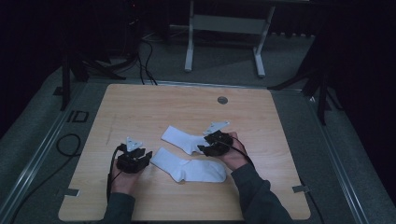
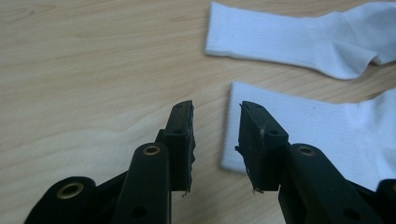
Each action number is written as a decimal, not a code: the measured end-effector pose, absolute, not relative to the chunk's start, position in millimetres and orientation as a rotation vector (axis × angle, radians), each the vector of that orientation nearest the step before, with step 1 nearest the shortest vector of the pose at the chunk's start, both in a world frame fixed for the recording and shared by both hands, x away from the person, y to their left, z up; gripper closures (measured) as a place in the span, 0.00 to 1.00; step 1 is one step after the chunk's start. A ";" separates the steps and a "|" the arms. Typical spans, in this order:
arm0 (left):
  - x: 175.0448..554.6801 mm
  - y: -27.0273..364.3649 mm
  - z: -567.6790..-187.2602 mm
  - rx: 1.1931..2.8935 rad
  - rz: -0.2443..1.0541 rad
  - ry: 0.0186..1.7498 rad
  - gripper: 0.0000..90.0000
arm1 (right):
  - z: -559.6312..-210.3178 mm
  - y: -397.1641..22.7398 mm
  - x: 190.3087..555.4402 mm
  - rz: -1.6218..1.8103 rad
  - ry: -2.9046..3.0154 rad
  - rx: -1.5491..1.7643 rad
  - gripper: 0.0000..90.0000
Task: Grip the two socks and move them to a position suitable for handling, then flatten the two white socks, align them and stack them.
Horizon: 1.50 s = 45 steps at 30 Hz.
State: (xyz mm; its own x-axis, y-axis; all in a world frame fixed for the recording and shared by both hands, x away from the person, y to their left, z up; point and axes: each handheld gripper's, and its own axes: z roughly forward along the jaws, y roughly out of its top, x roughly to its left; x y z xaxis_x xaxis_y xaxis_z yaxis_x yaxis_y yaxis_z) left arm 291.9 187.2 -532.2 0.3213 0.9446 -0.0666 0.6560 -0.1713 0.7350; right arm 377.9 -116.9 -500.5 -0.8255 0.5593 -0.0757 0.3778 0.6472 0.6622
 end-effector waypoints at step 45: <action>296.8 185.2 -542.2 1.931 0.546 1.413 0.71 | -546.6 -39.2 443.3 0.890 2.690 0.844 0.92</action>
State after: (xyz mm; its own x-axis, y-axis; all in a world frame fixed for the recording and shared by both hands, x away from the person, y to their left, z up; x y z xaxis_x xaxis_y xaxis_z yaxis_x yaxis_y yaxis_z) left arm 296.8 185.2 -542.2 0.3247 0.9442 -0.0547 0.6619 -0.1856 0.7263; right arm 443.3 -39.2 -546.6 -0.8213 0.5705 0.0030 0.4596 0.6585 0.5959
